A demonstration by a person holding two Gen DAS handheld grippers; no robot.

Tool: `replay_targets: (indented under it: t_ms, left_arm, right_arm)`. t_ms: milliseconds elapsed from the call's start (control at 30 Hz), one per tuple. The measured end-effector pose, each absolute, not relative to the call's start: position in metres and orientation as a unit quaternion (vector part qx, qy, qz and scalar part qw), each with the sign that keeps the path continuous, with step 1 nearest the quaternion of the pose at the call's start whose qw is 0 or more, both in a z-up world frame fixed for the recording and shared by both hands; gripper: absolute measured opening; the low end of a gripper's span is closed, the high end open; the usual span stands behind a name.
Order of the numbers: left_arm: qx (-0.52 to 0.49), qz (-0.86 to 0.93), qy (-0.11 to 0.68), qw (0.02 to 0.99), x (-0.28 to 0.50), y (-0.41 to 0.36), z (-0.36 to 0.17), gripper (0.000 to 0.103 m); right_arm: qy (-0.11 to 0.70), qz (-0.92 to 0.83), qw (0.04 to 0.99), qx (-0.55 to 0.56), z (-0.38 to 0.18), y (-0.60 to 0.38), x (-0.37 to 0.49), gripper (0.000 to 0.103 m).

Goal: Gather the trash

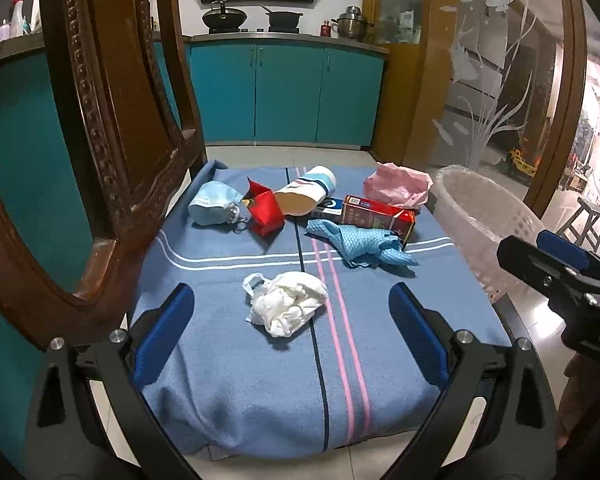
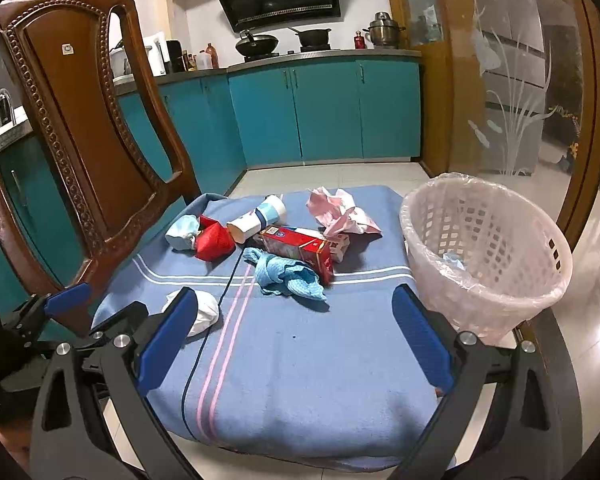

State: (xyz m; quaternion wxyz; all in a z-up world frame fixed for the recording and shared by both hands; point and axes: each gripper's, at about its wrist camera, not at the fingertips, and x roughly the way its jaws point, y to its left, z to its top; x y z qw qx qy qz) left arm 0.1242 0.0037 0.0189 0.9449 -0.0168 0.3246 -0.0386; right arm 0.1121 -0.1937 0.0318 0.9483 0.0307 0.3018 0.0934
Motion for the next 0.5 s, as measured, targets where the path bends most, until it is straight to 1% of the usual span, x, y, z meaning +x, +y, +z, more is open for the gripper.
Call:
replay_targets:
  t_ms: [500]
  left_arm:
    - [-0.012,-0.040,0.333,0.942,0.1279,0.0010,0.0140,0.098]
  right_arm:
    - [0.301,0.091,0.949,0.031,0.0316,-0.1947,0.1121,0.096]
